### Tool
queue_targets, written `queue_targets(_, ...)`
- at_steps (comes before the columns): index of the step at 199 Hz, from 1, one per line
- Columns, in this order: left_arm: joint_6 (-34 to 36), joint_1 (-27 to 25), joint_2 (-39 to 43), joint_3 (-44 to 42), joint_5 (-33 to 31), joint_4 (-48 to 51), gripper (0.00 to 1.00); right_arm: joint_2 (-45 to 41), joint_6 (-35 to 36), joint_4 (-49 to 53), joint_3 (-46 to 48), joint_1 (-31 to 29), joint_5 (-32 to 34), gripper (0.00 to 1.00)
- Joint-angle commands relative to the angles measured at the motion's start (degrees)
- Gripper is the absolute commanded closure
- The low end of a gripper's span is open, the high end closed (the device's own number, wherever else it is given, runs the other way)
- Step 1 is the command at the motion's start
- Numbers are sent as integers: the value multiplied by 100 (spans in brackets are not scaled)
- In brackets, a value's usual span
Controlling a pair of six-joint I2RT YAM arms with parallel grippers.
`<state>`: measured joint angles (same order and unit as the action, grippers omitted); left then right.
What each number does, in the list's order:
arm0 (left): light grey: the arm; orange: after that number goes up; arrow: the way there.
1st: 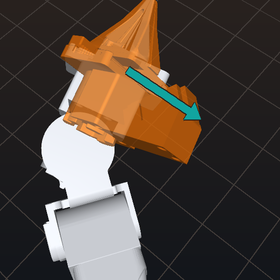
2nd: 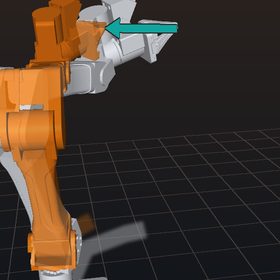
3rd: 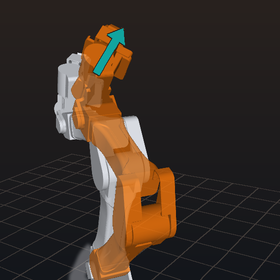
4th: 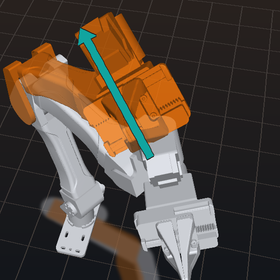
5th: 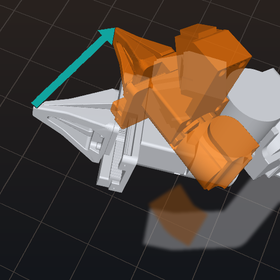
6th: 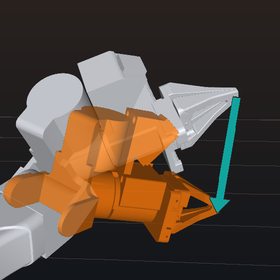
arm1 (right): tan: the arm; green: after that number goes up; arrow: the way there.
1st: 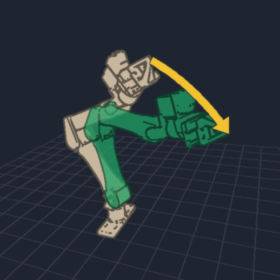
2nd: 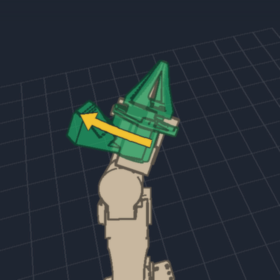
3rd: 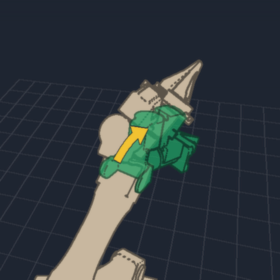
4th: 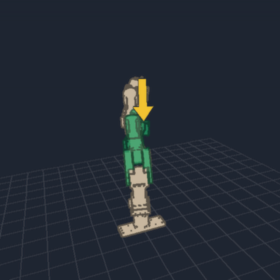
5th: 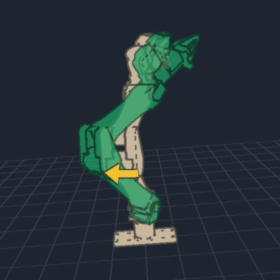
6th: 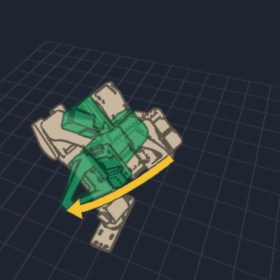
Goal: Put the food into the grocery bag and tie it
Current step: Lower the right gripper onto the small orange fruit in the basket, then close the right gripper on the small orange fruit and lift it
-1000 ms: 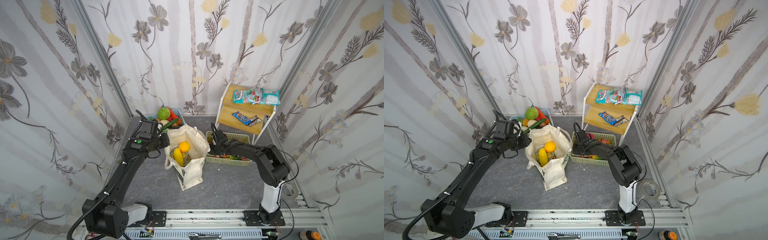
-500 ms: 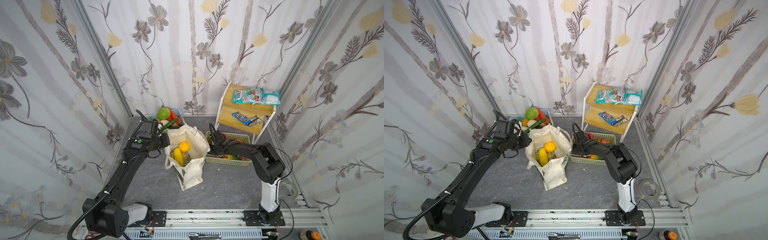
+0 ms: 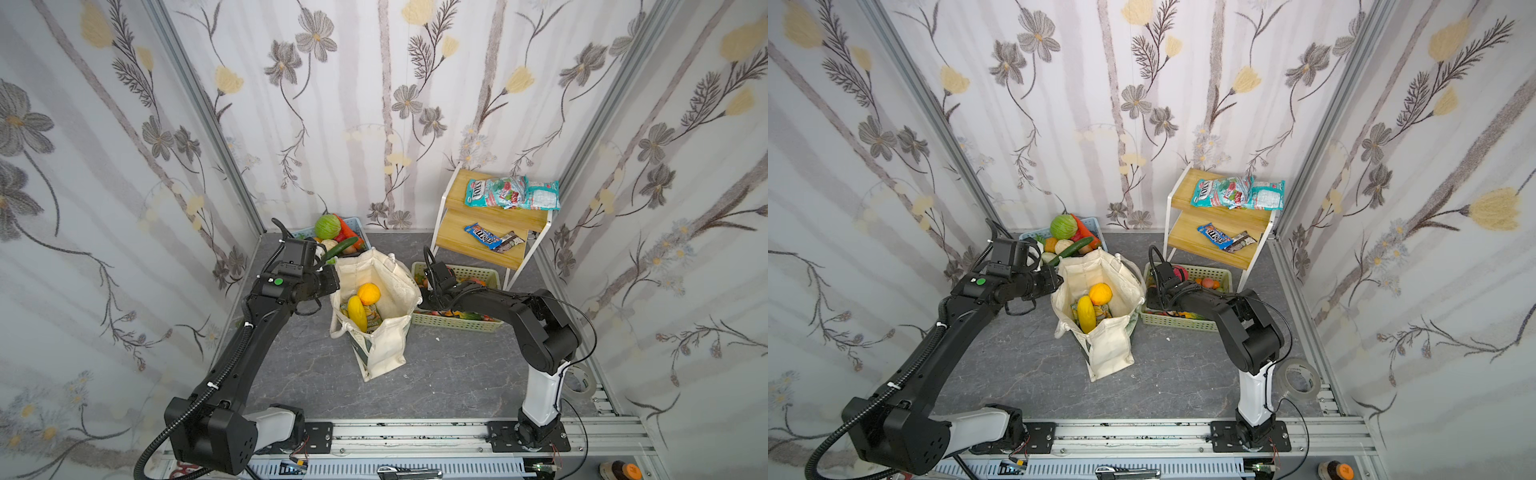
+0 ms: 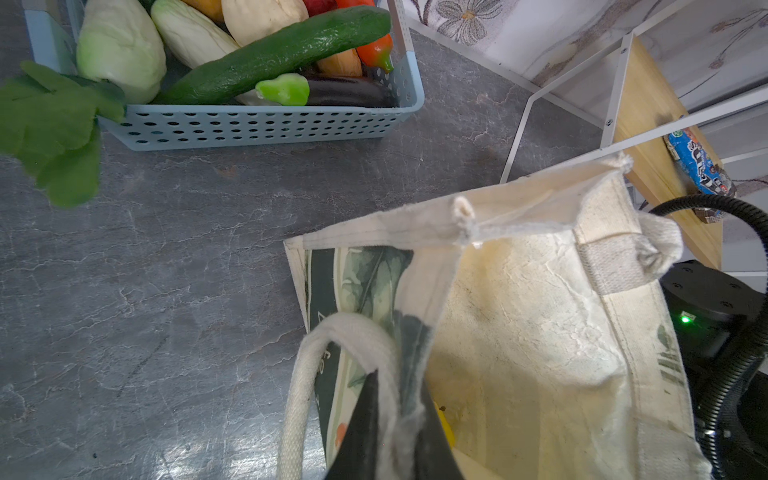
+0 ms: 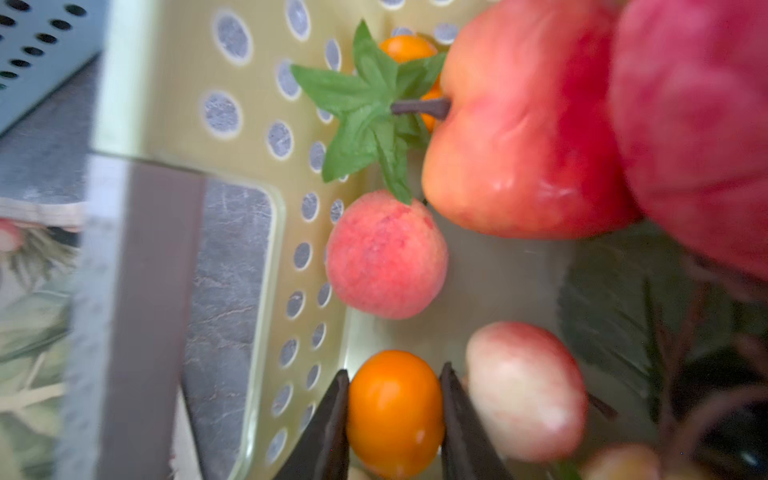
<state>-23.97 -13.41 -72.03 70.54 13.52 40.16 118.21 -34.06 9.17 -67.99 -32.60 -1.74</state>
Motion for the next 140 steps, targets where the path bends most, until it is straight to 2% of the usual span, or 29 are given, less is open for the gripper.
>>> queue_targets(1, 65, -3, 5, 74, -7, -108, 100, -186, -57, -275, 65, 30, -141, 69)
queue_targets(94, 50, 1, 5, 16, 1, -149, 100, -651, -83, -284, 154, 157, -312, 69)
queue_targets(140, 50, -1, -123, -14, 58, -184, 100, -1236, -62, -126, 37, 184, -412, 68)
